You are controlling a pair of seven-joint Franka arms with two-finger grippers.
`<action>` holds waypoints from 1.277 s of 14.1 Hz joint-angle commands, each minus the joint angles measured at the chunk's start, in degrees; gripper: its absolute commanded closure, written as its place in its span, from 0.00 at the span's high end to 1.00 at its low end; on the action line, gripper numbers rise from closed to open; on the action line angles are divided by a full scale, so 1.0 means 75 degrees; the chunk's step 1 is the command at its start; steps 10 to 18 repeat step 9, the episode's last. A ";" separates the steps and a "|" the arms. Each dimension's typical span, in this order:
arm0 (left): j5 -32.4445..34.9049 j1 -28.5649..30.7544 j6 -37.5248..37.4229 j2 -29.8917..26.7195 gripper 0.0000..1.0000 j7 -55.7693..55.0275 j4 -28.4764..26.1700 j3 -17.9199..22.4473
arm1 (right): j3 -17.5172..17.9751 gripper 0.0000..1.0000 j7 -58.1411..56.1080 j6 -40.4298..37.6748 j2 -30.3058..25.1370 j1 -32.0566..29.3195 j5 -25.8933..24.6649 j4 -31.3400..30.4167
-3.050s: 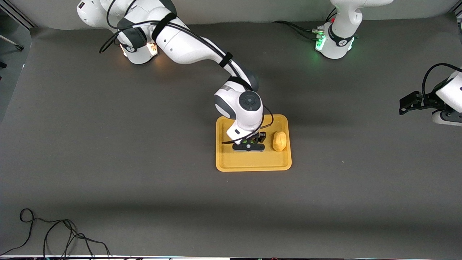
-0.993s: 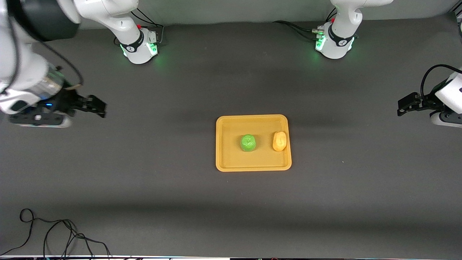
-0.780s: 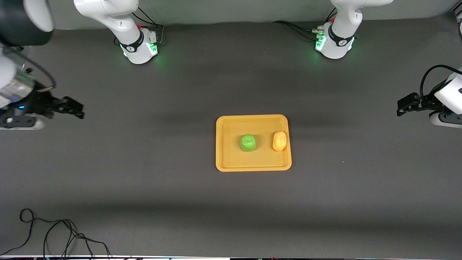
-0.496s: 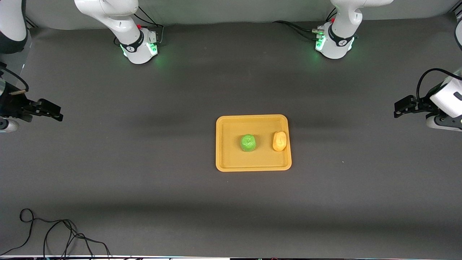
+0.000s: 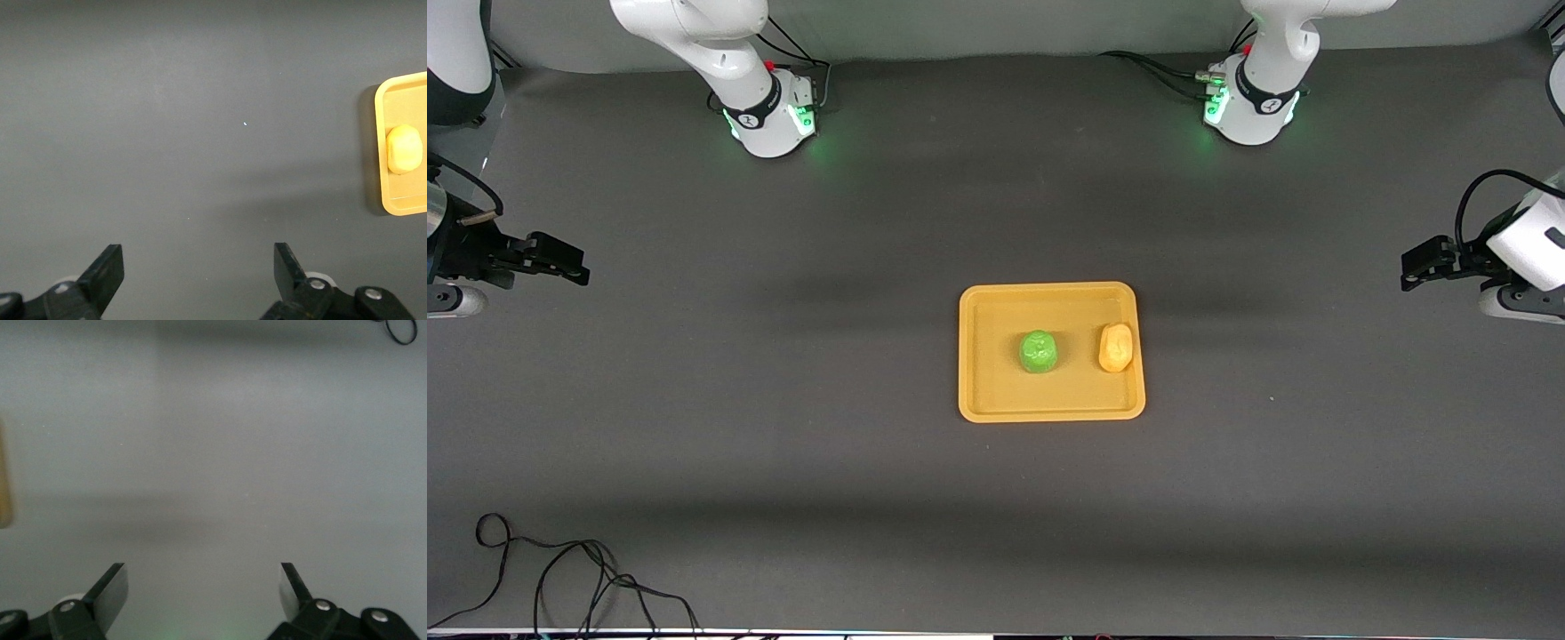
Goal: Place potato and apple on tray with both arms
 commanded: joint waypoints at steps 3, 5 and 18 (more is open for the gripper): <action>0.0140 -0.0079 -0.0094 -0.0033 1.00 -0.0174 0.0069 -0.0003 | -0.0060 1.00 -0.0035 -0.0164 -0.0002 -0.0008 0.0567 0.0152; 0.0128 -0.0068 -0.0071 -0.0021 1.00 -0.0174 0.0069 -0.0003 | -0.0072 1.00 -0.0047 -0.0164 -0.0002 -0.0008 0.0615 0.0152; 0.0140 -0.0115 -0.0048 0.0014 1.00 -0.0186 0.0069 -0.0014 | -0.0072 1.00 -0.0059 -0.0164 -0.0002 -0.0008 0.0604 0.0164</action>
